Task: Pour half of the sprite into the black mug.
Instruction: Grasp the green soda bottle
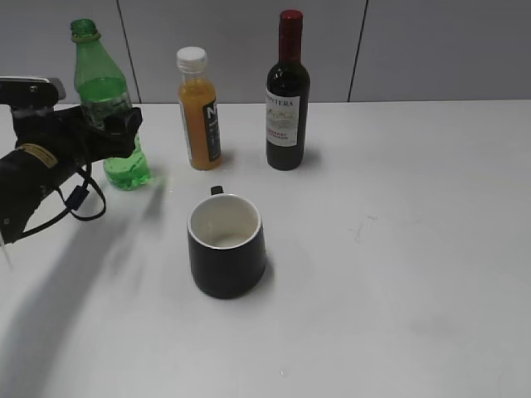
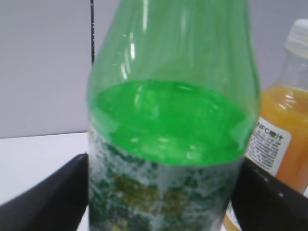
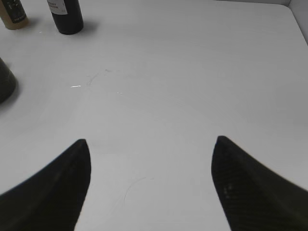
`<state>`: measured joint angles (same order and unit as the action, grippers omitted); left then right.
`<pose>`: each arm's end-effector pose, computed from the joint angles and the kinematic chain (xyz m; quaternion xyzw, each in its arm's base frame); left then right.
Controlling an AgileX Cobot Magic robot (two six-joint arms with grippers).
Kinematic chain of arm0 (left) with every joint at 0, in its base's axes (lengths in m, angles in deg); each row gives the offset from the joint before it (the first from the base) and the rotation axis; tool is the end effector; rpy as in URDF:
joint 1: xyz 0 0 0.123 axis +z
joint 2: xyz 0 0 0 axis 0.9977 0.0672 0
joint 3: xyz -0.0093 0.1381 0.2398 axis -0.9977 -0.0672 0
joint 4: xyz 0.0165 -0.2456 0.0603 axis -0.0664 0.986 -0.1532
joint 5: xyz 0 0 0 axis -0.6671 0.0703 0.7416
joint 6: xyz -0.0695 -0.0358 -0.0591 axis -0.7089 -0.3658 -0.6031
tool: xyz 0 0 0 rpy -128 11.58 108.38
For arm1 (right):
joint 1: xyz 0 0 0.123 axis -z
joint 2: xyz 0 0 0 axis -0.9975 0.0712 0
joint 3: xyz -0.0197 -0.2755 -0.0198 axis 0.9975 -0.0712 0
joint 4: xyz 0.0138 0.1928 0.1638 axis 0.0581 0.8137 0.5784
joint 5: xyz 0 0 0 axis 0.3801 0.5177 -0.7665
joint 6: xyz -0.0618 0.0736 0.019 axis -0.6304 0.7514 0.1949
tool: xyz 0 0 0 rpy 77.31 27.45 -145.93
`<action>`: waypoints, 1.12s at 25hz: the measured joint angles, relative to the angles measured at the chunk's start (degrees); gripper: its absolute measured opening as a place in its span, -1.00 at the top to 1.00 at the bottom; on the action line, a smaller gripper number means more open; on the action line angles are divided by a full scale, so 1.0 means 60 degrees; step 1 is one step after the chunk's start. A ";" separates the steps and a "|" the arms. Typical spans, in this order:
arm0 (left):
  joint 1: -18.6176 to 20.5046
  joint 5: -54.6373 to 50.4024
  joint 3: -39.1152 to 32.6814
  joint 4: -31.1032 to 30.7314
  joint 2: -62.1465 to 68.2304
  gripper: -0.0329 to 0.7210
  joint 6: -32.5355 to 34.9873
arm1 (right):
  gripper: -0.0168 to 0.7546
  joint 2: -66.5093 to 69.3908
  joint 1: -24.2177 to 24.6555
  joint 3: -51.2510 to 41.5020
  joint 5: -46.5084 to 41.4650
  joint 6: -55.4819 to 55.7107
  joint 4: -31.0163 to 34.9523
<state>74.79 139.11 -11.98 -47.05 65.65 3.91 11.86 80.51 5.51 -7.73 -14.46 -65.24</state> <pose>0.3635 -0.0706 0.1086 0.0407 0.7475 -0.0788 0.6583 0.0235 0.0088 0.2601 -0.0660 0.8415 0.0484 0.5340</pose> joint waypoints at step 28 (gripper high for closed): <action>0.0000 -0.0494 0.0815 0.0213 0.0456 -0.21 0.1369 | -0.57 0.0000 0.0000 0.0000 0.0000 0.0000 0.0010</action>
<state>74.79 136.14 -7.09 -45.77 68.39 12.12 11.86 80.51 5.51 -7.73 -14.46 -65.18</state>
